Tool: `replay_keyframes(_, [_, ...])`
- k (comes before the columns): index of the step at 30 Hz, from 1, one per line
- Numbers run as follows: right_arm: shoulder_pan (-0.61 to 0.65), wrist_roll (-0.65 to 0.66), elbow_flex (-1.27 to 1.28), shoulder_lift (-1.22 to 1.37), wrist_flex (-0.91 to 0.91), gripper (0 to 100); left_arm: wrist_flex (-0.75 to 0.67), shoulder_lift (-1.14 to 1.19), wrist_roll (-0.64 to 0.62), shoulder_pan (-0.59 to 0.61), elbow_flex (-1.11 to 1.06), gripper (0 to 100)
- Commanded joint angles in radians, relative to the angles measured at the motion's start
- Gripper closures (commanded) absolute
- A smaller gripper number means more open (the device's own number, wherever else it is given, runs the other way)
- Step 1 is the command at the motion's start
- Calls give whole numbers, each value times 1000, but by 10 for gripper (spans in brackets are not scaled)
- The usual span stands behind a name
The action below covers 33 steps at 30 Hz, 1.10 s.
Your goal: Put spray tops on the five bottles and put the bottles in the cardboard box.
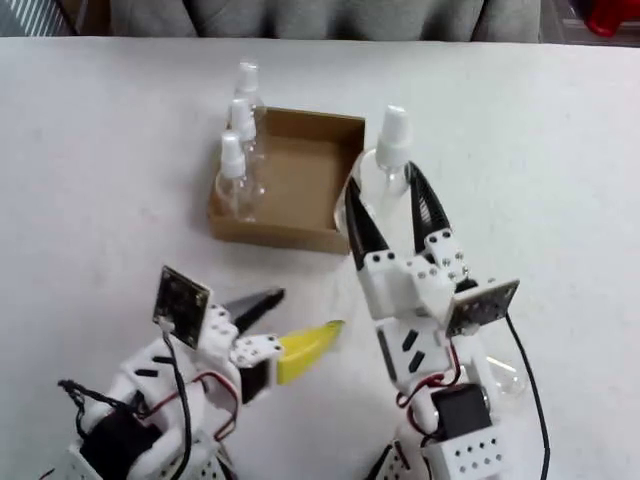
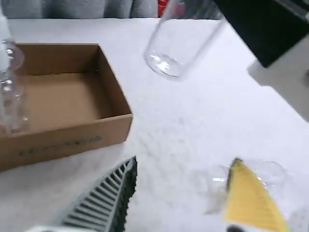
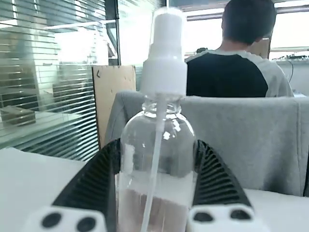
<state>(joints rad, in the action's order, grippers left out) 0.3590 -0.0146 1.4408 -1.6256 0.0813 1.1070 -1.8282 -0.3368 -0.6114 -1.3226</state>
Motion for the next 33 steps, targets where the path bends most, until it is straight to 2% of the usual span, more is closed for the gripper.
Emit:
replay_keyframes(1, [-13,-29,-149,170,-90,982,-106,-4,-15,-150,-29,904])
replay_keyframes(2, [-13,-51,-178,217,-91,982,-141,-4,-9,-162,-54,971])
replay_keyframes(3, [-12,-69,-210,263,-91,982,-181,-4,9,-171,-87,992])
replay_keyframes(5, [-2,-95,-269,352,-91,982,-252,-4,18,-176,-163,939])
replay_keyframes(8, [59,-101,-342,469,-91,982,-365,-4,20,-173,-264,982])
replay_keyframes(13, [171,-101,-411,610,-91,982,-543,-2,20,-156,-371,980])
replay_keyframes(17, [223,-101,-384,668,-116,982,-601,-4,20,-25,-371,980])
replay_keyframes(22, [226,-101,-318,671,-140,982,-626,-2,20,165,-371,980])
replay_keyframes(33, [243,-103,-310,605,-65,982,-575,-1,21,196,-371,980])
